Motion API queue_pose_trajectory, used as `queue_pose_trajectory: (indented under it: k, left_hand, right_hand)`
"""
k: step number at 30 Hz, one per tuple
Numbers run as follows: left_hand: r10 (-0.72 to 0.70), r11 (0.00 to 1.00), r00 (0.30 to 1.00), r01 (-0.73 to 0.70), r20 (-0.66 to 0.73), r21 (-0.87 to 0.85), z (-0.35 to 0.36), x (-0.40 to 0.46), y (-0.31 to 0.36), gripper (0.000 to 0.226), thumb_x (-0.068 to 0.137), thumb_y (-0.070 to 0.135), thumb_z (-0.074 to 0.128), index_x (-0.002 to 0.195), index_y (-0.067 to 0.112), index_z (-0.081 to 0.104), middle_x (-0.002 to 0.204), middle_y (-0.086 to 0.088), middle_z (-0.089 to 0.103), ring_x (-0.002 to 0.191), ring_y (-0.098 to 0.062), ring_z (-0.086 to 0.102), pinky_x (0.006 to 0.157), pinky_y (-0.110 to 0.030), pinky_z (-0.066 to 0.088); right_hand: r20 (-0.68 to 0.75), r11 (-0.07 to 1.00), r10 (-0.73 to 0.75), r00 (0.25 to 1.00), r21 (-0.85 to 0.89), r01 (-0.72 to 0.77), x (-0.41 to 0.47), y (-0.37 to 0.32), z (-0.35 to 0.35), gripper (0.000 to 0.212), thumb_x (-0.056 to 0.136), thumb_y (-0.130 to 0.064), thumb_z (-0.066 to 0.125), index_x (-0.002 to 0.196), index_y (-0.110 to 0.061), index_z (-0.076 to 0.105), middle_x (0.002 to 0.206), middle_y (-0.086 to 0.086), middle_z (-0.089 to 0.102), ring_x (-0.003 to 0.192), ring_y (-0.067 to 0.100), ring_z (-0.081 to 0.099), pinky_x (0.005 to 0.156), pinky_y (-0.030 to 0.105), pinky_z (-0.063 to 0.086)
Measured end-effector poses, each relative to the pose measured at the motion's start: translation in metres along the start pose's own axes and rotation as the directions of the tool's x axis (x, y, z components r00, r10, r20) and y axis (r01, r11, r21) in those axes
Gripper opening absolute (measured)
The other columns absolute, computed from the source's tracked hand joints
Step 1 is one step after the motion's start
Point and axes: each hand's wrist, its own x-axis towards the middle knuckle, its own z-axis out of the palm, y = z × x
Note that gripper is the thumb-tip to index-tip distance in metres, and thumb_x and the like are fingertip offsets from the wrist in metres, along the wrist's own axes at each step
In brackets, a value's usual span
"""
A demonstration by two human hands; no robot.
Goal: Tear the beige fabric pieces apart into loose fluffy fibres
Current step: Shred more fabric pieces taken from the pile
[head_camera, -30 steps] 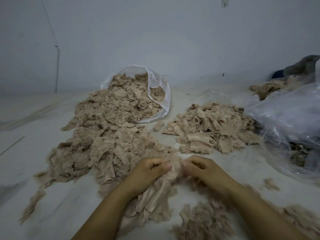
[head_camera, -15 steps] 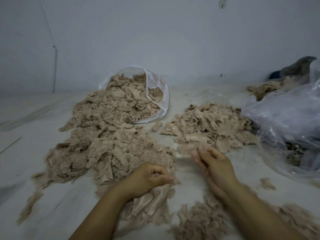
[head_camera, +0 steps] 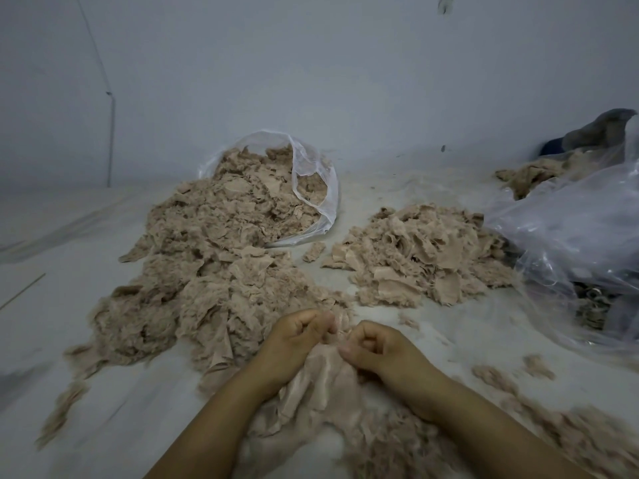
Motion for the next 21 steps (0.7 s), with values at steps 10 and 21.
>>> queue_pose_trajectory:
  k: [10,21]
  left_hand:
    - [-0.109,0.994,0.981,0.110,0.161,0.006,-0.008,-0.003,0.000,0.028,0.084,0.022,0.061,0.057,0.024,0.060,0.055,0.014,0.055,0.054,0.001,0.049,0.055,-0.013,0.041]
    - [-0.115,0.990,0.981,0.126,0.156,-0.065,-0.017,-0.004,0.005,0.019,0.091,0.007,0.055,0.072,0.005,0.057,0.062,0.008,0.063,0.058,-0.001,0.057,0.058,-0.014,0.043]
  right_hand:
    - [-0.200,0.998,-0.034,0.979,0.040,0.043,-0.001,-0.002,-0.009,0.025,0.070,-0.028,0.076,0.070,-0.007,0.063,0.056,0.011,0.052,0.045,0.014,0.043,0.042,0.021,0.035]
    - [-0.332,0.982,-0.008,0.943,0.174,0.070,0.000,-0.008,-0.022,0.012,0.079,-0.011,0.072,0.076,0.000,0.066,0.056,0.011,0.051,0.041,0.011,0.043,0.039,0.019,0.038]
